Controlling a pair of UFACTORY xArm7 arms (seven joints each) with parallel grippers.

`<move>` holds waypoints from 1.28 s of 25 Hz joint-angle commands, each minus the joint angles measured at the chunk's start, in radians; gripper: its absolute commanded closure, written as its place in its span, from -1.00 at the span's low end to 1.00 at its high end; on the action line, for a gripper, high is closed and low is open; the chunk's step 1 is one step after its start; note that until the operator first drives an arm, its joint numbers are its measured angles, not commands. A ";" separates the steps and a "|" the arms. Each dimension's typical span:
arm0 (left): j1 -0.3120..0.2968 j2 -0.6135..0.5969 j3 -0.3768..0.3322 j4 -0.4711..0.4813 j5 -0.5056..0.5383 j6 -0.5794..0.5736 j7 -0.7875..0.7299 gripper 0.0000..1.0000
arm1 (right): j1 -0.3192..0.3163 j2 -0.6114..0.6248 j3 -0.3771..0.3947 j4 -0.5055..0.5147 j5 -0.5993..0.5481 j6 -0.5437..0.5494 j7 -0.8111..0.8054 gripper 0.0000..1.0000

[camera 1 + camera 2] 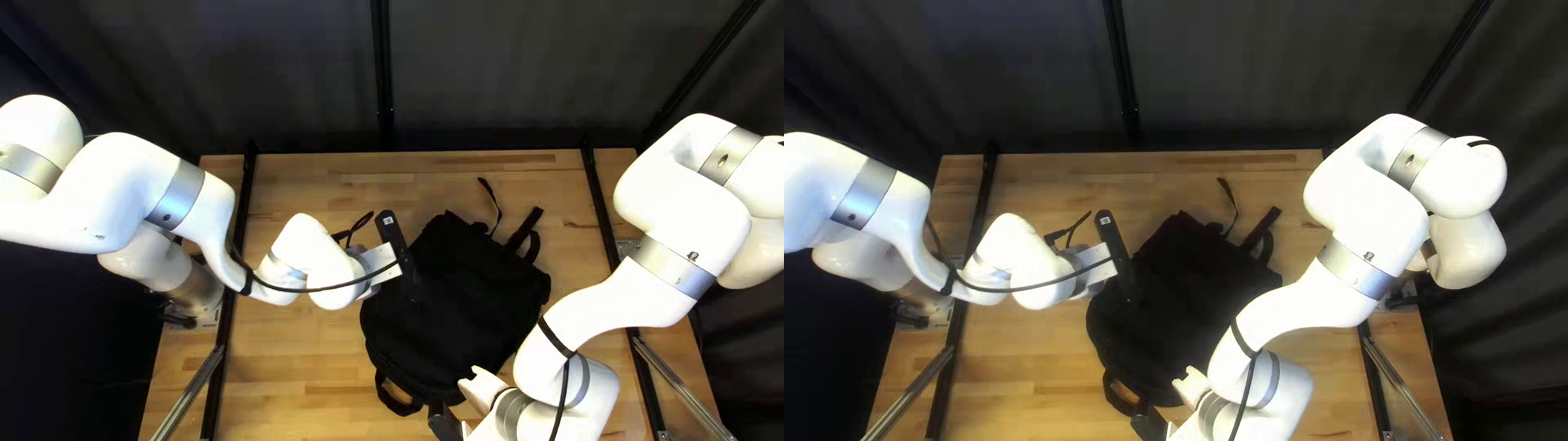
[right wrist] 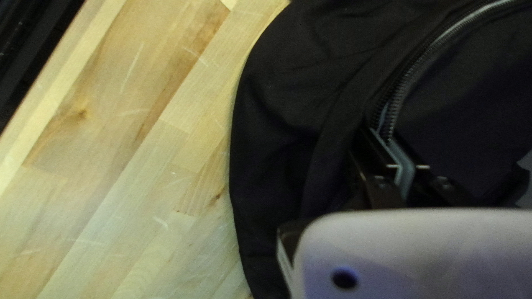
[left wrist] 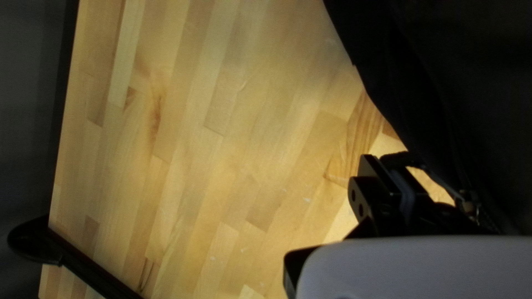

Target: Remove a lunch box from a kids backpack

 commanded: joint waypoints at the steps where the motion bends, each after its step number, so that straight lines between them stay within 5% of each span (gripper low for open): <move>1: 0.024 0.026 0.024 0.033 -0.005 -0.017 0.050 1.00 | -0.002 -0.001 -0.001 -0.005 -0.003 -0.007 0.005 1.00; 13: 0.059 0.046 0.057 0.065 -0.013 -0.048 0.115 0.98 | -0.004 -0.011 0.000 -0.013 -0.001 -0.008 0.007 1.00; 14: 0.057 0.044 0.055 0.065 -0.014 -0.045 0.113 0.66 | -0.004 -0.012 0.000 -0.015 -0.001 -0.008 0.007 1.00; 15: 0.053 0.037 0.051 0.061 -0.015 -0.039 0.107 -0.75 | -0.004 -0.013 0.000 -0.016 -0.002 -0.009 0.008 1.00; 16: 0.048 0.027 0.046 0.056 -0.014 -0.028 0.100 -1.00 | -0.004 -0.013 0.000 -0.016 -0.002 -0.010 0.008 1.00; 32: -0.113 -0.174 -0.157 -0.028 -0.071 0.240 -0.090 -1.00 | -0.023 -0.057 0.005 -0.053 0.015 -0.014 -0.007 1.00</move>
